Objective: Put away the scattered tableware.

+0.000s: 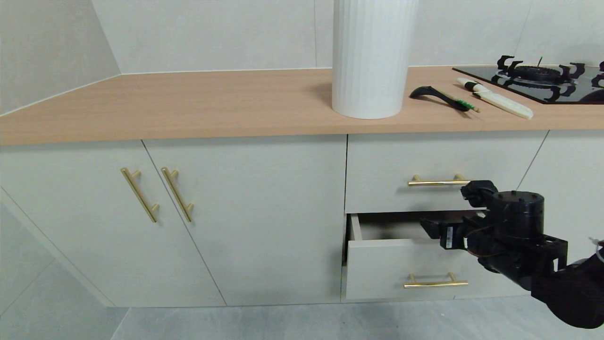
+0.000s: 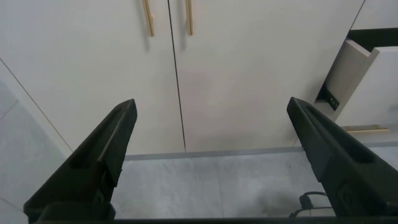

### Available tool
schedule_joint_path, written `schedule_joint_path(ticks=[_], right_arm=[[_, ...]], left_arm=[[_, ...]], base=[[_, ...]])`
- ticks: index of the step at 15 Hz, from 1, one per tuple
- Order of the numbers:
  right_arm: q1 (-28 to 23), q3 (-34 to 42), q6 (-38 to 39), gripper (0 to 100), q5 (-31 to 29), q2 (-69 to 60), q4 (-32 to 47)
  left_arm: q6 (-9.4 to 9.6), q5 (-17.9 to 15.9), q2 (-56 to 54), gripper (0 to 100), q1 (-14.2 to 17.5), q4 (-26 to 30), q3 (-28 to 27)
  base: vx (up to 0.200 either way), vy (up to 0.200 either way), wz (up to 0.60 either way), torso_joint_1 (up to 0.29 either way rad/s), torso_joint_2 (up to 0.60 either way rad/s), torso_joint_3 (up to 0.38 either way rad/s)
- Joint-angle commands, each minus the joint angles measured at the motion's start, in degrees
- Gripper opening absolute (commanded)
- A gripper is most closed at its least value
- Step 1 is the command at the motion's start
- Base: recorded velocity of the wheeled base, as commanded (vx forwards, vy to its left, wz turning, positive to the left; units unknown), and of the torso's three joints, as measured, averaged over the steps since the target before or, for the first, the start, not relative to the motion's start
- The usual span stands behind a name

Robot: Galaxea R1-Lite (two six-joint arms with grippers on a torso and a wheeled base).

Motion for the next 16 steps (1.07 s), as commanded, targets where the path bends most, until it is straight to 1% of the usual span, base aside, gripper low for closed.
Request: schedule_joint_path(ticks=[1,11,13,16], right_arm=[[0.25,0.11,-0.1,100,-1.35,7.61,-3.87],[0.25,0.99,-0.18,100,-1.27,6.29,-3.34],[0.25,1.08,-0.18,100,-1.0,4.88,-0.44],[0.25,0.64,-0.18,100,-0.65,0.4,8.09]], left_arm=[[0.04,0.0,0.07,100,0.02,0.06,0.0],[0.04,0.0,0.07,100,0.02,0.06,0.0],[0.04,0.0,0.07,100,0.02,0.06,0.0],[0.04,0.0,0.07,100,0.02,0.06,0.0]], base=[[0.0,0.0,0.0,0.0,0.0,0.0],[0.0,0.0,0.0,0.0,0.0,0.0],[0.0,0.0,0.0,0.0,0.0,0.0],[0.0,0.0,0.0,0.0,0.0,0.0]])
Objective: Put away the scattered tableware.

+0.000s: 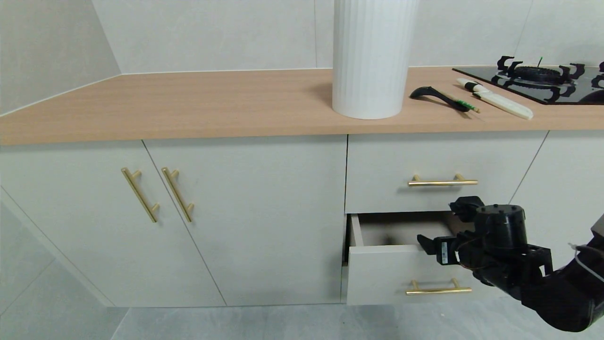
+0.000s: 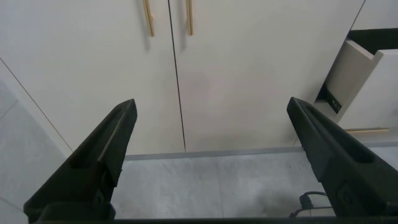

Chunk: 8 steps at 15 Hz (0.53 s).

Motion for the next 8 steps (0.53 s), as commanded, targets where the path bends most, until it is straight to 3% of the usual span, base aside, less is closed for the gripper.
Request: schedule_joint_path(ticks=[1,8], right_arm=[[0.08,-0.44,-0.16,100,0.18,-4.27,5.03],[0.78,-2.28,-0.16,100,1.06,-9.54,18.04]], left_arm=[[0.01,0.0,0.07,100,0.02,-0.01,0.02],[0.01,0.0,0.07,100,0.02,-0.01,0.02]], base=[[0.0,0.0,0.0,0.0,0.0,0.0],[0.0,0.0,0.0,0.0,0.0,0.0]])
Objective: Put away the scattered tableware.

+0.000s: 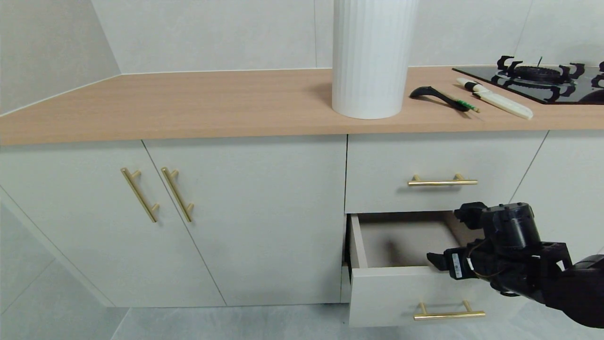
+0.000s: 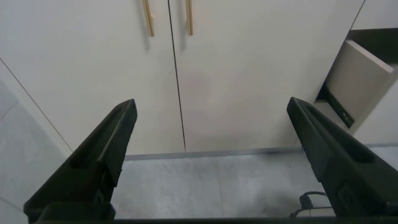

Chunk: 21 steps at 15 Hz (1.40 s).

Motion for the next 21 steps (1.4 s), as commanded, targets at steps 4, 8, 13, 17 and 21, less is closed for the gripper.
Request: schedule_joint_path(ticks=[4,8,13,17,21], right_arm=[[0.21,-2.36,0.2,100,0.64,-3.54,8.63],[1.0,-3.68,0.2,100,1.96,-4.86,15.92],[1.7,-6.49,0.2,100,4.68,-6.88,29.11],[2.06,-9.13,0.02,100,7.23,-8.46,39.57],[3.81,-9.83,-0.33,100,7.58,-8.73,47.13]], left_arm=[[0.01,-0.02,0.05,100,0.04,-0.01,0.0],[0.01,-0.02,0.05,100,0.04,-0.01,0.0],[0.01,-0.02,0.05,100,0.04,-0.01,0.0],[0.01,-0.02,0.05,100,0.04,-0.01,0.0],[0.01,-0.02,0.05,100,0.04,-0.01,0.0]], base=[[0.0,0.0,0.0,0.0,0.0,0.0],[0.0,0.0,0.0,0.0,0.0,0.0],[0.0,0.0,0.0,0.0,0.0,0.0],[0.0,0.0,0.0,0.0,0.0,0.0],[0.0,0.0,0.0,0.0,0.0,0.0]])
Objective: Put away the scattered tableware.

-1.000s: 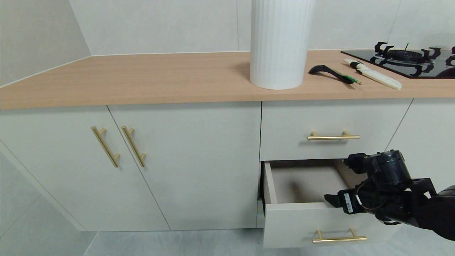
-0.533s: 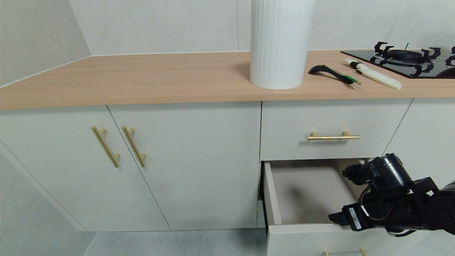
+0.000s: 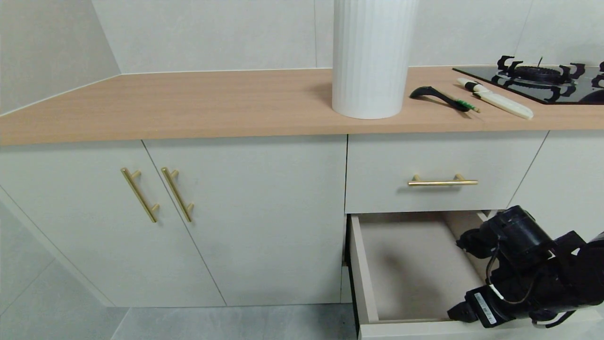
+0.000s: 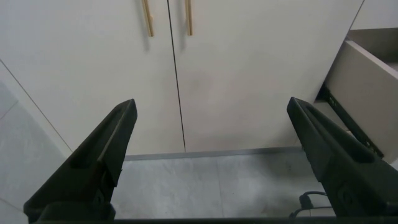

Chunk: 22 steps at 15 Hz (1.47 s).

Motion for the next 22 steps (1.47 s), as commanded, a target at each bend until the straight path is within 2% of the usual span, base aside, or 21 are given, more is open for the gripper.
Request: schedule_joint_path(ticks=[1,5,13,16,22], right_arm=[[0.67,-0.65,-0.19,100,0.11,-0.27,2.71],[0.94,-0.65,-4.76,100,0.11,-0.18,9.48],[0.85,-2.76,-3.7,100,-0.15,-0.35,9.22],[-1.26,-2.41,-1.95,100,-0.41,-4.4,1.48],[-1.35,-1.53,0.69,100,-0.59,-9.85,-7.13]], left_arm=[[0.01,0.0,0.0,100,0.02,-0.01,0.02],[0.01,0.0,0.0,100,0.02,-0.01,0.02],[-0.08,0.0,0.0,100,0.02,-0.01,0.02],[0.01,0.0,0.0,100,-0.07,-0.01,0.02],[0.01,0.0,0.0,100,0.02,-0.01,-0.06]], base=[[0.0,0.0,0.0,0.0,0.0,0.0],[0.0,0.0,0.0,0.0,0.0,0.0],[0.0,0.0,0.0,0.0,0.0,0.0],[0.0,0.0,0.0,0.0,0.0,0.0],[0.0,0.0,0.0,0.0,0.0,0.0]])
